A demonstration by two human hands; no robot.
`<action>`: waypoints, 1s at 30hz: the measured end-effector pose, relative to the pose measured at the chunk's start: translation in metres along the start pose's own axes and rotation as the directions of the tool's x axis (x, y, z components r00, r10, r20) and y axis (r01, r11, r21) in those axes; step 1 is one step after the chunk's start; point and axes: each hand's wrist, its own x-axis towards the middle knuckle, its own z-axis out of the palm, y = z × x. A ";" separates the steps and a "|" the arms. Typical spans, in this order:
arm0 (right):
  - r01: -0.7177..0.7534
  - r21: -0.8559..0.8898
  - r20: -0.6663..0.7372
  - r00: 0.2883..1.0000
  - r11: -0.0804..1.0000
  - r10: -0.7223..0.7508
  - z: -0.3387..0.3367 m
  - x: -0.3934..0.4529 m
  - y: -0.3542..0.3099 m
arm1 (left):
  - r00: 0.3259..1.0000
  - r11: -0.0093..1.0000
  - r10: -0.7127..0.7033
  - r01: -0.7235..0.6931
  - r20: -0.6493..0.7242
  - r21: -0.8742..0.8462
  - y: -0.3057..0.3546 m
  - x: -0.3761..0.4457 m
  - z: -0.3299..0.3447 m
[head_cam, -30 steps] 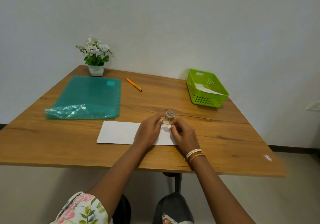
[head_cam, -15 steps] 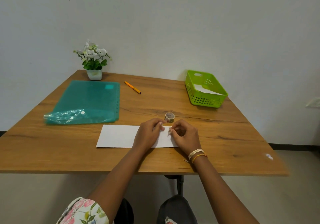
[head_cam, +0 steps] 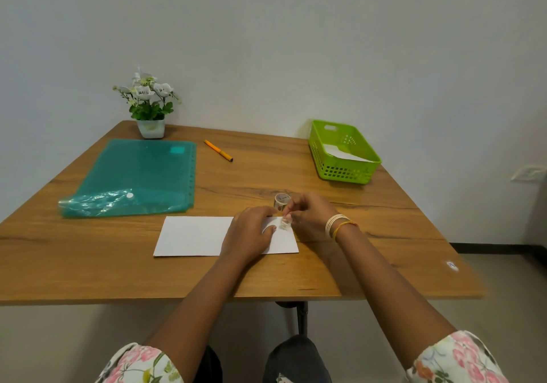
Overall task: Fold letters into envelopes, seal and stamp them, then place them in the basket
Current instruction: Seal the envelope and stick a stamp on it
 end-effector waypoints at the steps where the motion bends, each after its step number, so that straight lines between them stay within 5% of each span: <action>1: 0.012 -0.027 0.016 1.000 1.000 -0.012 0.000 0.002 -0.002 | 1.000 1.000 -0.001 0.000 -0.002 -0.008 0.001 0.000 0.000; 19: 0.110 -0.271 0.223 0.974 0.956 -0.049 -0.001 0.019 -0.023 | 0.997 0.999 -0.025 0.022 -0.072 -0.044 -0.001 0.002 -0.001; 30: 0.126 -0.339 0.113 0.989 0.932 -0.093 0.004 0.017 -0.019 | 0.995 0.999 0.020 -0.022 -0.094 -0.023 -0.001 0.003 0.000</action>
